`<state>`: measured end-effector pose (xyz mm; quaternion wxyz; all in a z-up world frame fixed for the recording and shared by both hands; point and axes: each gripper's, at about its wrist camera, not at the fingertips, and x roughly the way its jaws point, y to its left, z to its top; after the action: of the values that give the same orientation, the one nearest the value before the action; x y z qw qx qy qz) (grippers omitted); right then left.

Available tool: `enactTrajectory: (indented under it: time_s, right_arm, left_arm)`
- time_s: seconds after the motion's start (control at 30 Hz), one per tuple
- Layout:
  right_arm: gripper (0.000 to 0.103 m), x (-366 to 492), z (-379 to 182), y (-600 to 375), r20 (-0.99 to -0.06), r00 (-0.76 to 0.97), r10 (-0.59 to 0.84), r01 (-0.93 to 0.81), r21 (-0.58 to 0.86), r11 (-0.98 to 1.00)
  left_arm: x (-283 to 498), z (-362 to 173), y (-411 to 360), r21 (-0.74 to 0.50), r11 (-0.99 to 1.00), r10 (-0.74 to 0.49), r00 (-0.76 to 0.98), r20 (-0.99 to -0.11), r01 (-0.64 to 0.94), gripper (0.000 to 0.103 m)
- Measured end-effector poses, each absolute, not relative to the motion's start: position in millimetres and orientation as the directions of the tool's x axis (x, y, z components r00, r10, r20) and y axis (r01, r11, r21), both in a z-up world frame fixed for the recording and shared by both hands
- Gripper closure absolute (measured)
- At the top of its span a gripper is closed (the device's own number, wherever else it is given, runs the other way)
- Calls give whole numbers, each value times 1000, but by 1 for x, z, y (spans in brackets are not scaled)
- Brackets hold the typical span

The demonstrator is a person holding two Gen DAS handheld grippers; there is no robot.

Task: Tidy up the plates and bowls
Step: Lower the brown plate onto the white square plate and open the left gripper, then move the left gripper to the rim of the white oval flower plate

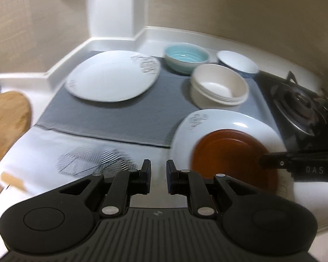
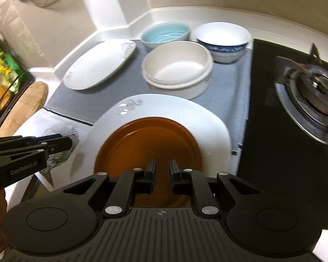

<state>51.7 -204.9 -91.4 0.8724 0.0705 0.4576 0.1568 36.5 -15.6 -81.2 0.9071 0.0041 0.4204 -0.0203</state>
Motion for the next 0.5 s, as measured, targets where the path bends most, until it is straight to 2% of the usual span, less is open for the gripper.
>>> enactTrajectory:
  time_s: [0.27, 0.5]
  right_arm:
    - [88, 54, -87, -178, -774, 522, 358, -249, 264, 932]
    - [88, 55, -81, -158, -787, 536, 306, -202, 233, 951]
  left_arm:
    - [33, -85, 24, -60, 998, -27, 649, -760, -30, 87]
    - [64, -79, 68, -124, 991, -57, 681, -730, -49, 87]
